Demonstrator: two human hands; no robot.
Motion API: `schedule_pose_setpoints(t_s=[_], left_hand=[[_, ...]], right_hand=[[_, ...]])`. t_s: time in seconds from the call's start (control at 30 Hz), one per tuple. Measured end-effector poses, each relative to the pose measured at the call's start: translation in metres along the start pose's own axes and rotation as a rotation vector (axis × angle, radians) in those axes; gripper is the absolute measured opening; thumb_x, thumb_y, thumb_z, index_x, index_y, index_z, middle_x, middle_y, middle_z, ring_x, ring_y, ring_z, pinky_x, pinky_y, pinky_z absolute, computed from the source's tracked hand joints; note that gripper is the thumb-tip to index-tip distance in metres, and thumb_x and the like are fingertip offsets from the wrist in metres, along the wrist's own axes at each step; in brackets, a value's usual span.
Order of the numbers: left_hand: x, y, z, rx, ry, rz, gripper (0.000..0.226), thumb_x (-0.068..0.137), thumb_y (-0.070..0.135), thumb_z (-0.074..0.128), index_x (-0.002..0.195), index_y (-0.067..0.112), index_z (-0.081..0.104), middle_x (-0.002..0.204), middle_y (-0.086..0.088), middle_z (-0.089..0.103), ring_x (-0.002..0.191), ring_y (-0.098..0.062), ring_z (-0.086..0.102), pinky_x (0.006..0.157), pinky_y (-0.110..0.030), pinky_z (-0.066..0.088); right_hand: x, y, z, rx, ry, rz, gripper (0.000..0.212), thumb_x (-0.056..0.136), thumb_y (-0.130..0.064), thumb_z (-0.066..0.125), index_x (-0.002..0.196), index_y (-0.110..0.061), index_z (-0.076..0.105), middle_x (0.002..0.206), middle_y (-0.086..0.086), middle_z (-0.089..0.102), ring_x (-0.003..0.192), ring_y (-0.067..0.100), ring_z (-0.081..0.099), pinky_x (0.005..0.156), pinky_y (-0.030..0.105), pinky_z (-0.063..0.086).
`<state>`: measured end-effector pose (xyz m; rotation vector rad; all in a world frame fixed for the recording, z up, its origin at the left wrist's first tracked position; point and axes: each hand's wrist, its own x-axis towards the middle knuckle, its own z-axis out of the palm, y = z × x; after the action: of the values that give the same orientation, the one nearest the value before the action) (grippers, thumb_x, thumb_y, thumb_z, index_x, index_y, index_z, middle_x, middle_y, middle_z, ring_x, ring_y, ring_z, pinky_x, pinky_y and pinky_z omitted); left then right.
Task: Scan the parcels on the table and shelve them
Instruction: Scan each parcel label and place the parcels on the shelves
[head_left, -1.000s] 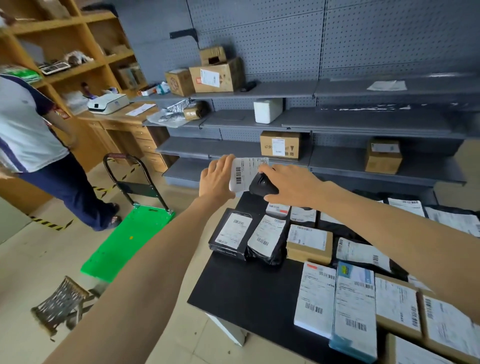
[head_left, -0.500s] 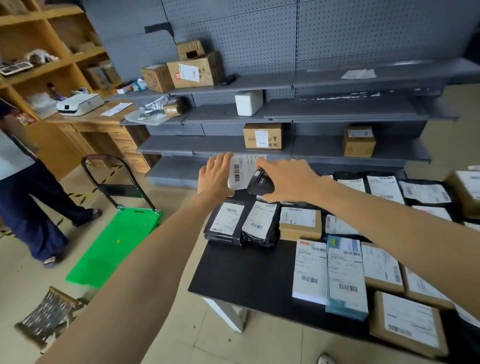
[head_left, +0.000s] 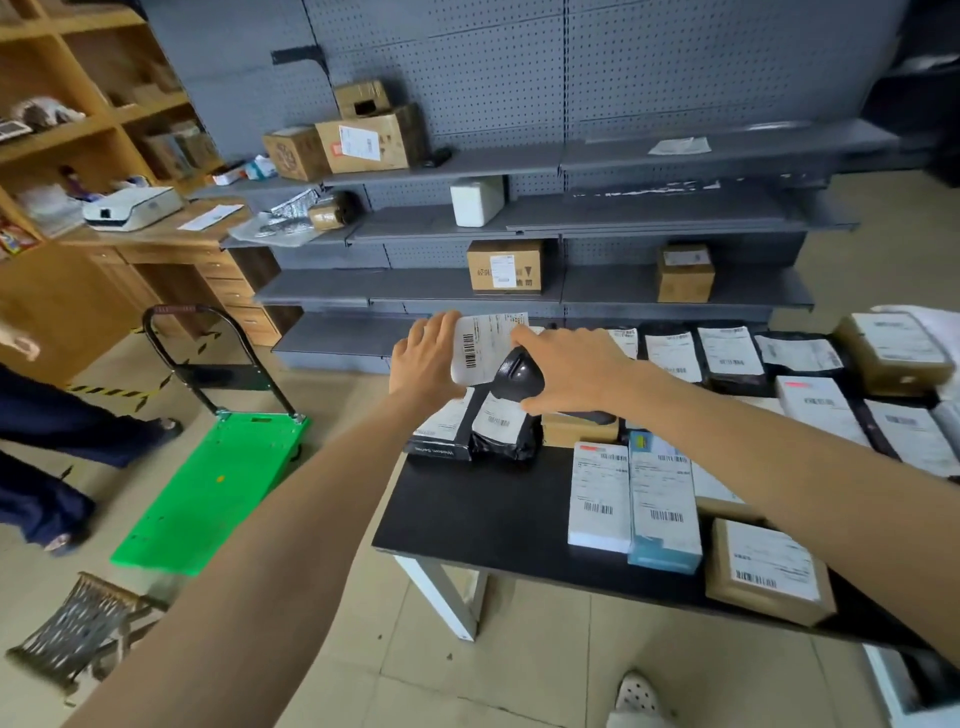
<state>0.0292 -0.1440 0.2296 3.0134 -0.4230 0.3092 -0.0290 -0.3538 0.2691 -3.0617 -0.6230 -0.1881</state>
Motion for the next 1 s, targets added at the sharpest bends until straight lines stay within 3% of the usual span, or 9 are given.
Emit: schedule_pose_setpoints(t_s=[0.27, 0.43, 0.6, 0.77, 0.87, 1.0], left_hand=[[-0.002, 0.091, 0.030, -0.078, -0.096, 0.163, 0.110, 0.067, 0.034, 0.087, 0.151, 0.017, 0.019, 0.150, -0.005, 0.035, 0.136, -0.028, 0.038, 0.109, -0.052, 0.035], [-0.007, 0.219, 0.051, -0.159, -0.147, 0.397, 0.110, 0.067, 0.046, 0.086, 0.150, 0.019, 0.018, 0.149, -0.003, 0.037, 0.131, -0.028, 0.044, 0.097, -0.053, 0.047], [-0.039, 0.365, 0.055, -0.190, -0.207, 0.610, 0.114, 0.065, 0.045, 0.087, 0.150, 0.022, 0.014, 0.152, 0.001, 0.030, 0.133, -0.025, 0.042, 0.097, -0.052, 0.048], [-0.120, 0.519, 0.054, -0.222, -0.239, 0.869, 0.104, 0.068, 0.040, 0.084, 0.149, 0.016, 0.022, 0.148, -0.002, 0.035, 0.129, -0.028, 0.044, 0.085, -0.048, 0.051], [-0.193, 0.614, 0.060, -0.222, -0.215, 1.067, 0.100, 0.067, 0.042, 0.083, 0.146, 0.015, 0.028, 0.139, -0.003, 0.042, 0.121, -0.029, 0.052, 0.075, -0.043, 0.052], [-0.297, 0.732, 0.053, -0.272, -0.250, 1.209, 0.102, 0.063, 0.040, 0.083, 0.145, 0.017, 0.028, 0.141, -0.002, 0.043, 0.121, -0.029, 0.053, 0.078, -0.042, 0.049]], right_hand=[[-0.101, 0.059, 0.028, 0.127, -0.091, 0.302, 0.072, 0.079, -0.059, 0.067, 0.135, -0.023, 0.039, 0.115, 0.003, 0.065, 0.098, 0.028, 0.065, 0.079, 0.039, 0.053], [-0.212, 0.117, 0.022, 0.166, -0.097, 0.582, 0.071, 0.083, -0.058, 0.065, 0.137, -0.020, 0.039, 0.123, 0.006, 0.064, 0.106, 0.031, 0.063, 0.082, 0.039, 0.049], [-0.349, 0.158, 0.001, 0.279, -0.016, 0.903, 0.075, 0.082, -0.058, 0.066, 0.141, -0.019, 0.040, 0.123, 0.009, 0.063, 0.109, 0.034, 0.060, 0.082, 0.041, 0.051], [-0.518, 0.170, -0.021, 0.287, 0.034, 1.141, 0.067, 0.080, -0.058, 0.067, 0.133, -0.022, 0.046, 0.120, 0.004, 0.062, 0.107, 0.032, 0.060, 0.076, 0.037, 0.044], [-0.630, 0.169, -0.029, 0.221, 0.032, 1.298, 0.070, 0.079, -0.061, 0.066, 0.134, -0.024, 0.046, 0.120, 0.007, 0.063, 0.107, 0.034, 0.061, 0.080, 0.040, 0.046], [-0.776, 0.155, -0.041, 0.190, 0.043, 1.495, 0.065, 0.078, -0.059, 0.066, 0.133, -0.028, 0.047, 0.118, 0.003, 0.065, 0.105, 0.030, 0.063, 0.074, 0.034, 0.042]])
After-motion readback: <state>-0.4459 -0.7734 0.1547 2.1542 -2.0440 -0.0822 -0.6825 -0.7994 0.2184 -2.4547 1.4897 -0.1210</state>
